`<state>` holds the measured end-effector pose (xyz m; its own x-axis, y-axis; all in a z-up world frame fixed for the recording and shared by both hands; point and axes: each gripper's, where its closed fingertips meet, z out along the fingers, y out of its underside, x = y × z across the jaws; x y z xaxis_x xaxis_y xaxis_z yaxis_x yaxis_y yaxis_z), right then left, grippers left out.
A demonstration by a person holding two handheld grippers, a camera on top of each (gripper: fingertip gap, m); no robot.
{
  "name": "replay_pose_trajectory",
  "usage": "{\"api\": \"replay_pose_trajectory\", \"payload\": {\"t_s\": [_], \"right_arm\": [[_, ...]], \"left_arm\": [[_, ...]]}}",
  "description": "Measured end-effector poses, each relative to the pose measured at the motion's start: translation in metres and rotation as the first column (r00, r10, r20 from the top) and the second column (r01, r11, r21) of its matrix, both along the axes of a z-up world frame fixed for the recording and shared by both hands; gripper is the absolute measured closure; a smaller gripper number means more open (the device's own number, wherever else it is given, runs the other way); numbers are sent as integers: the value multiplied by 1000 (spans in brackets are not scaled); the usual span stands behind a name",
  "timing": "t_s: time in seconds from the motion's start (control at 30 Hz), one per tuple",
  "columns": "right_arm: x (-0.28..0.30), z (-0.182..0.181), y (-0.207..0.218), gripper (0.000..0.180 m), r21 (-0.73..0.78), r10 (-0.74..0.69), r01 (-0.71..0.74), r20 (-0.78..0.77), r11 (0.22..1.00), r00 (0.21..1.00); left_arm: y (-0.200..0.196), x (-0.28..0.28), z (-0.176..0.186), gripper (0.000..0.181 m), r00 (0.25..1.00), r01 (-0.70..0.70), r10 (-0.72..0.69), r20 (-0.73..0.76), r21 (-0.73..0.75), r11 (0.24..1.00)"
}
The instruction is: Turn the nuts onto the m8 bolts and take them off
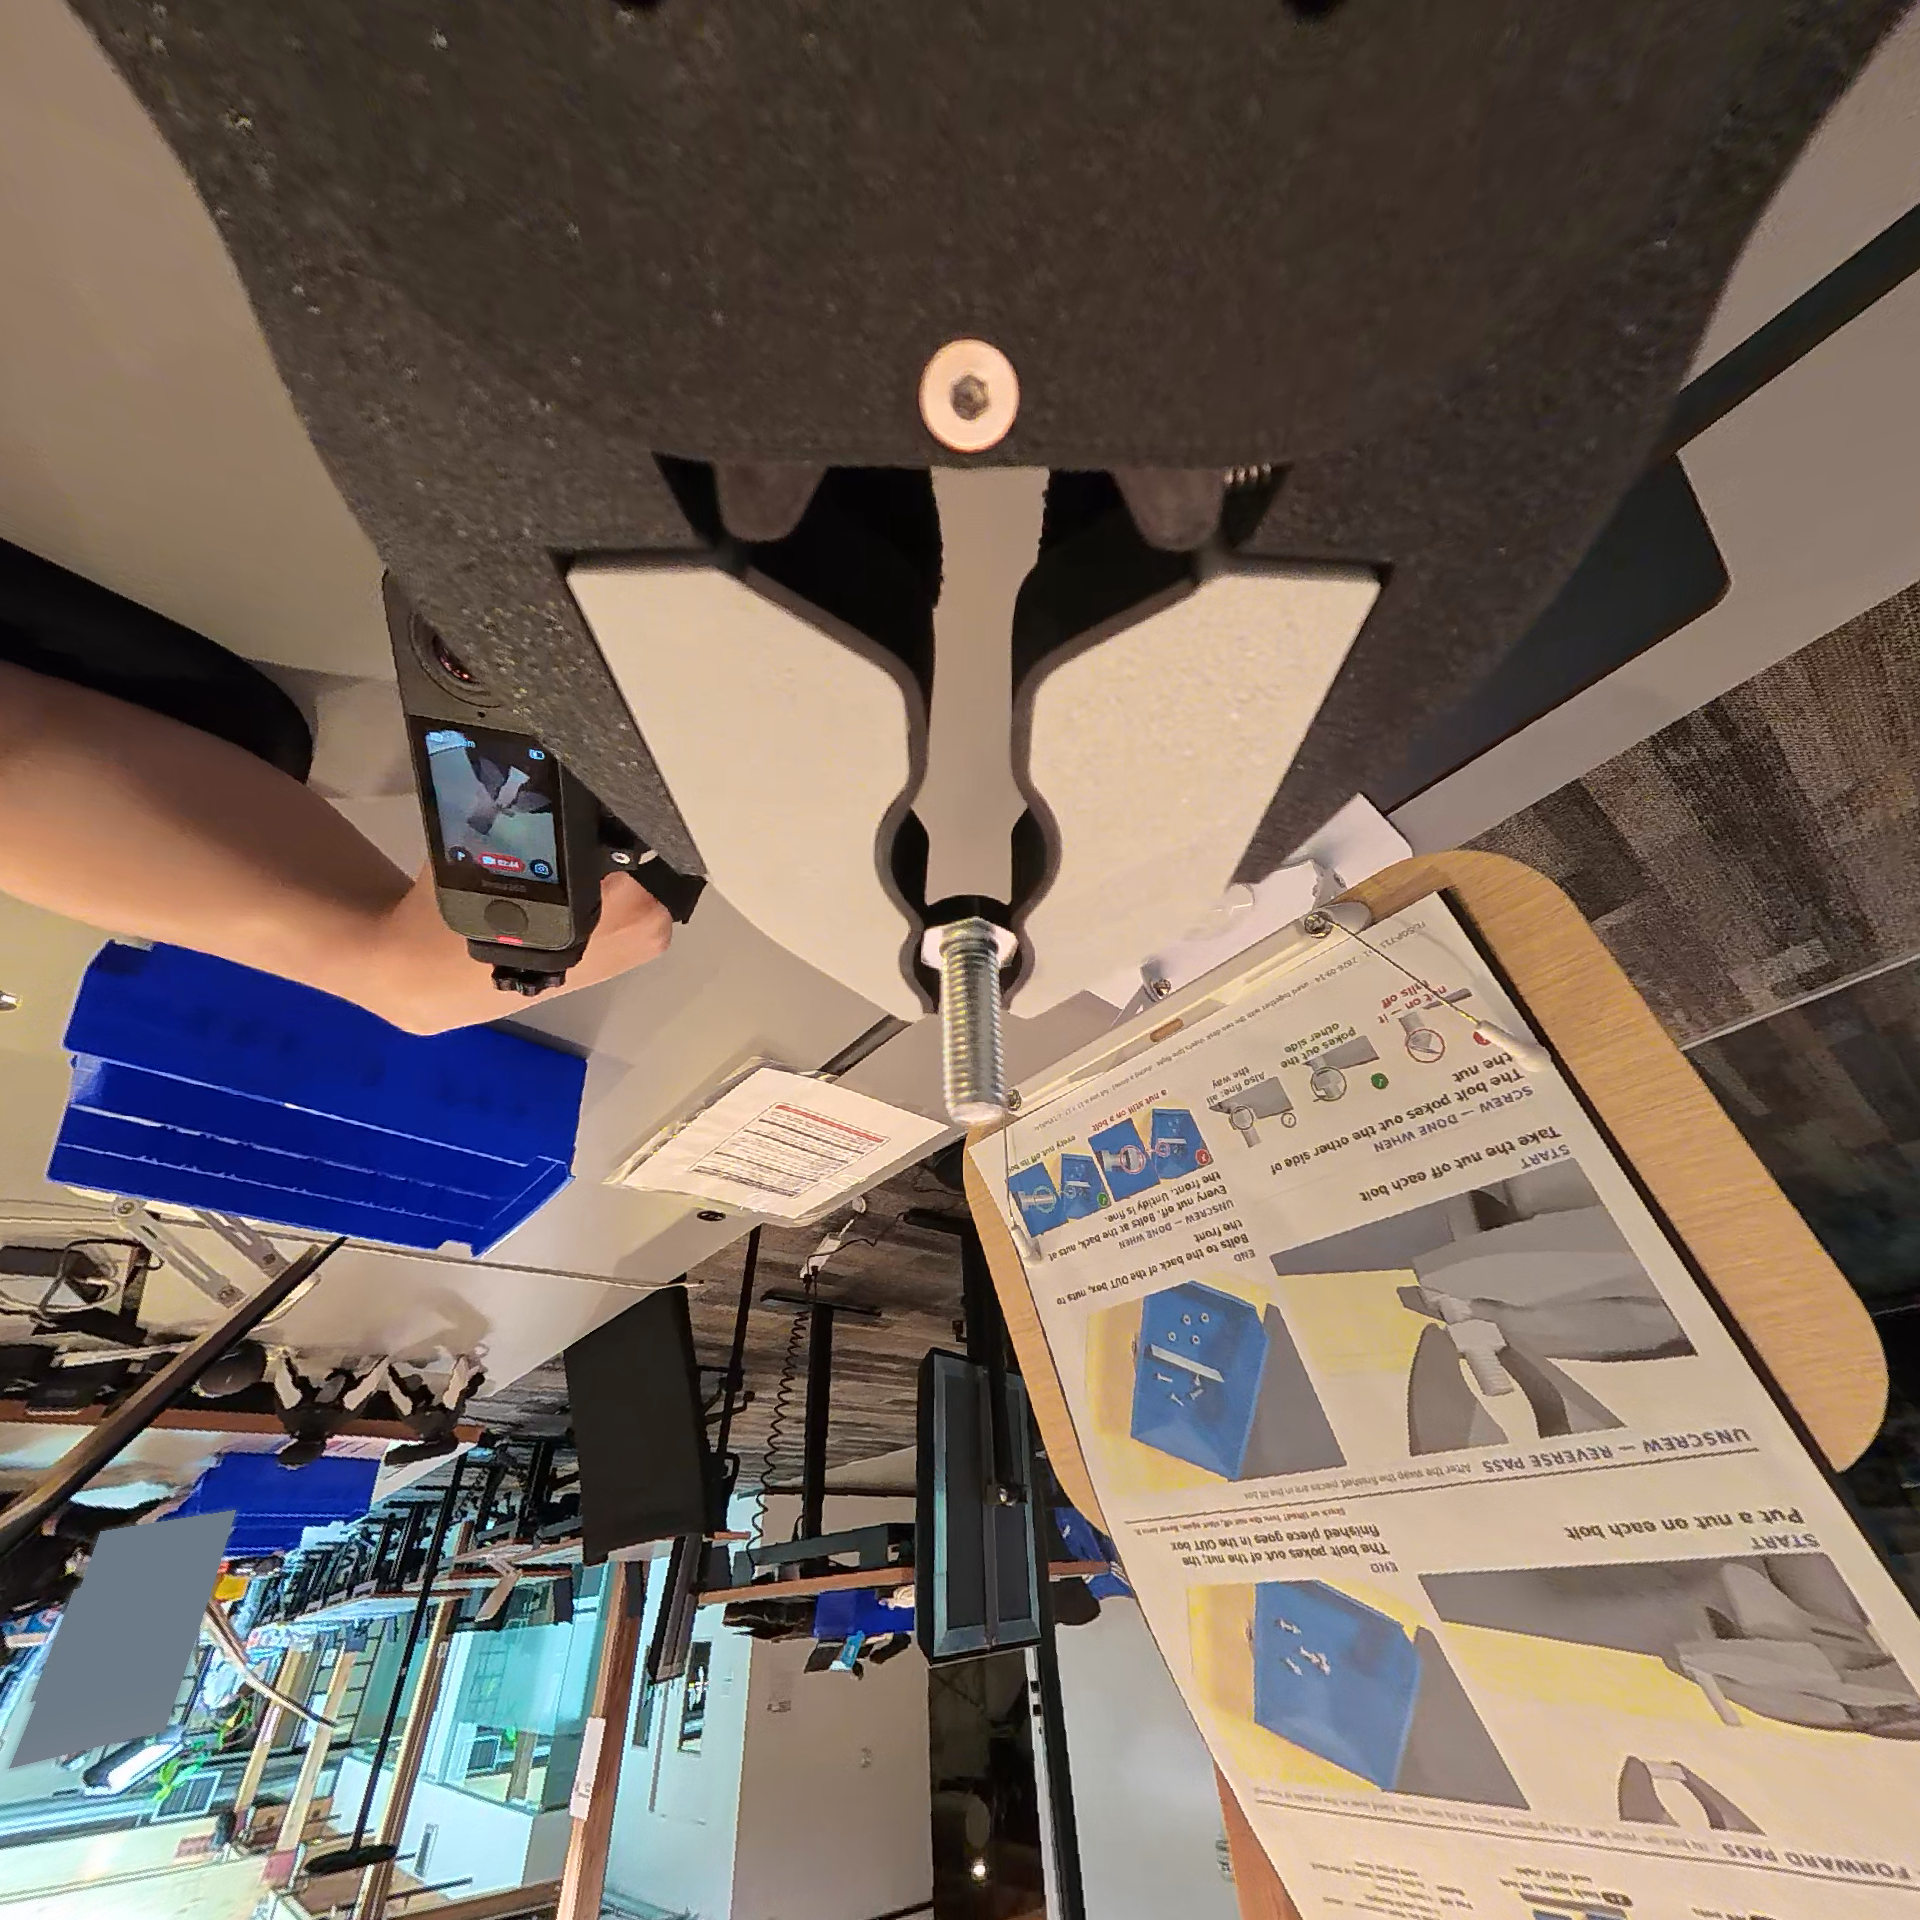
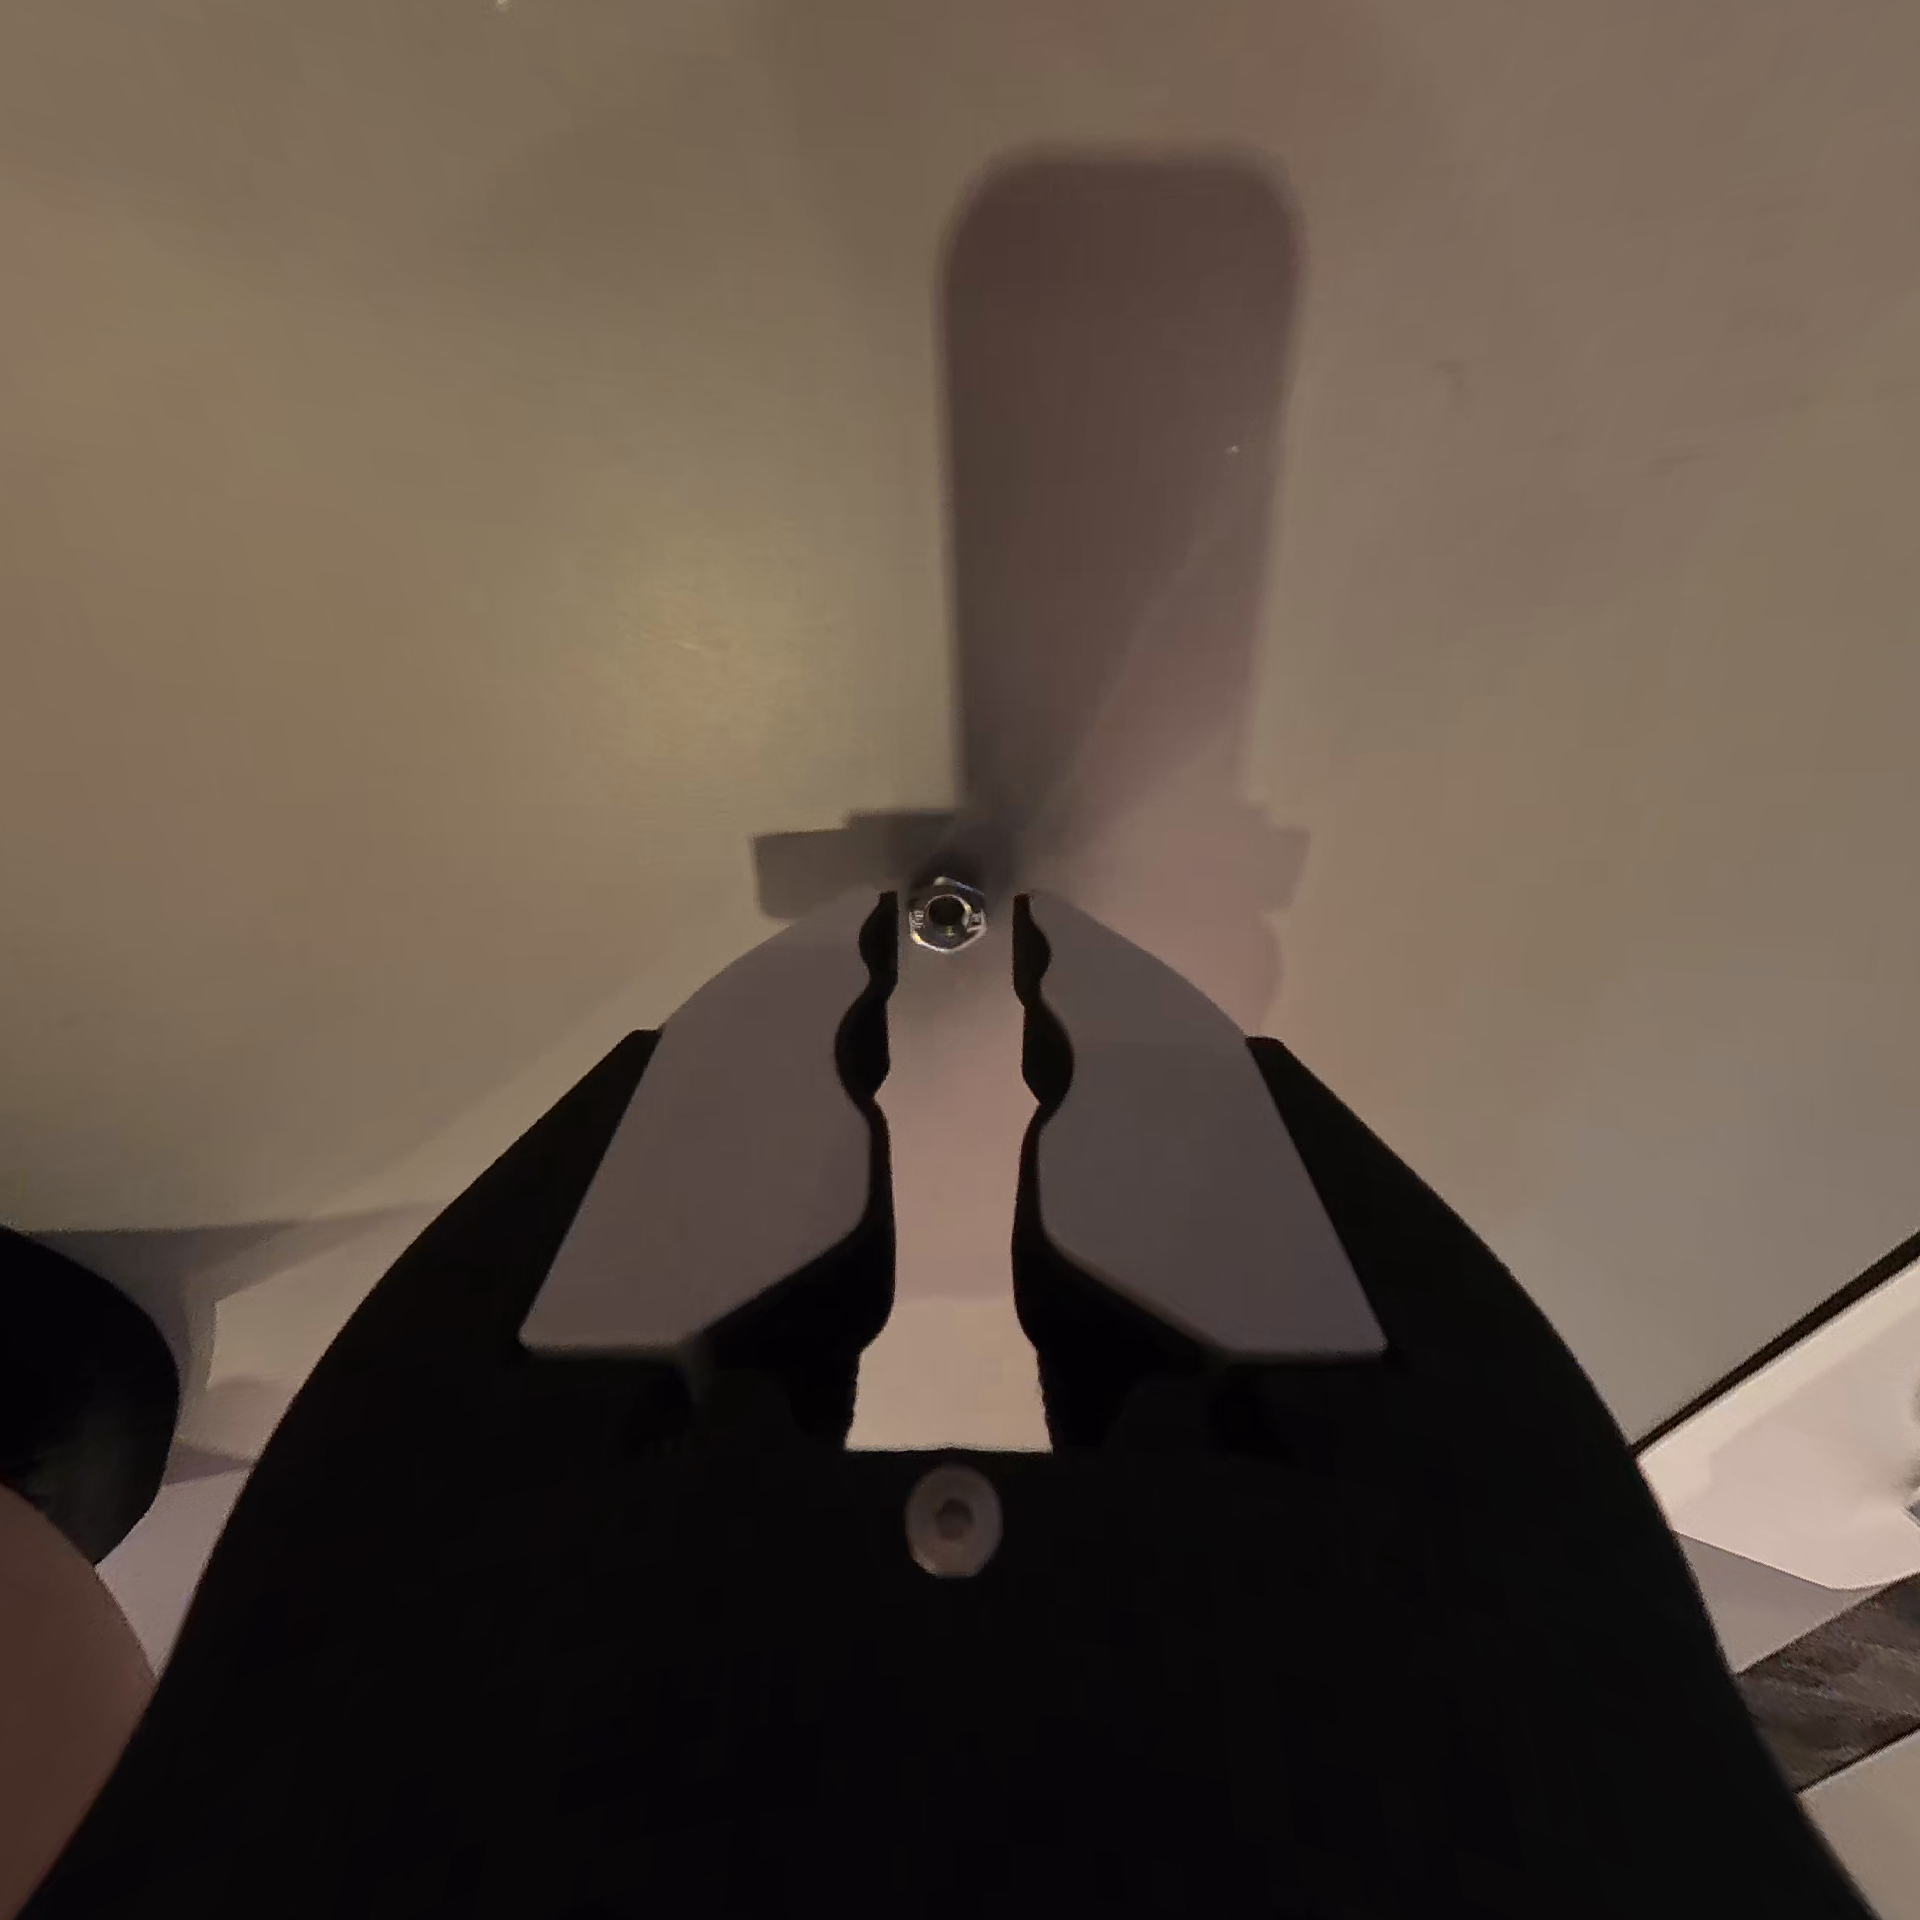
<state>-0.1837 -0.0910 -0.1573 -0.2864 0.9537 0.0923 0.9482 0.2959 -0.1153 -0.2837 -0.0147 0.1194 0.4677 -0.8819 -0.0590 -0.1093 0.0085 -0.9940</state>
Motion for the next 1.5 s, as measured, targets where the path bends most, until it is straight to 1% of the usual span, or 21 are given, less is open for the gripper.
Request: {"api": "replay_pose_trajectory", "payload": {"t_s": [0.17,0.47,0.87,1.07,1.17,1.23,1.3,1.4,1.5], "right_arm": [[1,-1,0,163,-11,-6,6,3,1000,1000],[2,-5,1,164,-31,-23,23,7,999,1000],[3,-5,0,166,-80,-69,68,-2,994,998],[2,-3,-2,166,-102,-64,62,-18,993,998],[-4,21,-8,166,-94,-49,39,-106,995,993],[-6,47,-17,166,-83,-33,17,-186,996,982],[-3,74,-24,166,-54,-16,2,-265,999,964],[4,117,-26,166,19,0,9,-416,1000,910],[17,156,-18,166,116,10,63,-547,991,837]], "left_arm": [[-2,4,-1,170,1000,15,-15,-10,-2,1000],[-5,12,-8,170,998,32,-32,-62,7,999],[-9,20,-12,170,995,58,-58,-82,0,998],[-5,27,-23,170,991,64,-65,-119,-12,998],[1,31,-37,170,984,70,-71,-165,-14,997],[7,34,-50,170,978,76,-80,-192,-28,997],[9,43,-64,170,971,114,-123,-206,-56,992],[-1,66,-86,170,939,230,-231,-256,-37,973],[-13,89,-112,171,888,313,-303,-346,-30,949]]}}
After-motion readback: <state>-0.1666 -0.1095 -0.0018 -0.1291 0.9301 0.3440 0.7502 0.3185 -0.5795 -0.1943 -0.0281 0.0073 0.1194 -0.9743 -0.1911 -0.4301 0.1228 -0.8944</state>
